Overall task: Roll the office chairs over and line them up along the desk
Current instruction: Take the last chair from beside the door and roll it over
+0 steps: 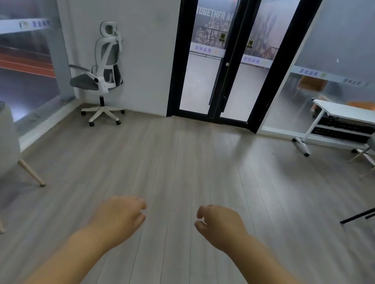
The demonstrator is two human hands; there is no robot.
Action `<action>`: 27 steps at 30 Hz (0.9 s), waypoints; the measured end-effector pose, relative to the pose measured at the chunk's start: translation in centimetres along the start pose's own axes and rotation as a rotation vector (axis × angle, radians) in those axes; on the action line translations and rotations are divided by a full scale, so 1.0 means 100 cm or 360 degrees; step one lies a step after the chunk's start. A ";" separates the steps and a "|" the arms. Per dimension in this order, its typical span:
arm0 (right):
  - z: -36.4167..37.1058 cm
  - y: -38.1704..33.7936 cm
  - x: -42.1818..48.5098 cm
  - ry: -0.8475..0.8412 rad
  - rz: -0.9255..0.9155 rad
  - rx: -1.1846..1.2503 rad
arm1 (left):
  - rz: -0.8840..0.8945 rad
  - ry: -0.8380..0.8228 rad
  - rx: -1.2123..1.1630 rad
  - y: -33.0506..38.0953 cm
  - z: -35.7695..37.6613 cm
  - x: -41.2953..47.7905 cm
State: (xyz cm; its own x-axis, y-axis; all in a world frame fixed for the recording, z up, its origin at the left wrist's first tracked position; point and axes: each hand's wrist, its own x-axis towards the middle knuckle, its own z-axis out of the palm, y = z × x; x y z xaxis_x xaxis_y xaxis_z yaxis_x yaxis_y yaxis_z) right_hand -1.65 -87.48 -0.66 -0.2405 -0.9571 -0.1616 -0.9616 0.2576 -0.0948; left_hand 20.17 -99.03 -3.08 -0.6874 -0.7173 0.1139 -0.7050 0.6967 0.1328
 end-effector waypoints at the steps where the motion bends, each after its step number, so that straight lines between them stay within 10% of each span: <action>1: -0.007 0.008 0.023 -0.0007 -0.0025 -0.0003 | -0.0043 -0.0039 -0.0017 -0.001 0.004 0.020; 27: -0.129 0.136 0.629 0.0050 -0.0235 0.0009 | -0.0305 -0.0091 -0.0044 -0.172 0.040 0.599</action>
State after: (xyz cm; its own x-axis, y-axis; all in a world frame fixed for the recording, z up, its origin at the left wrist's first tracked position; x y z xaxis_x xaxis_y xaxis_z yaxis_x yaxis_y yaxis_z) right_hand -31.54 -145.90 0.58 -0.1005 -0.9883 -0.1146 -0.9861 0.1143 -0.1210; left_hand -9.62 -153.95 -2.45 -0.5506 -0.8343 0.0280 -0.8192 0.5465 0.1739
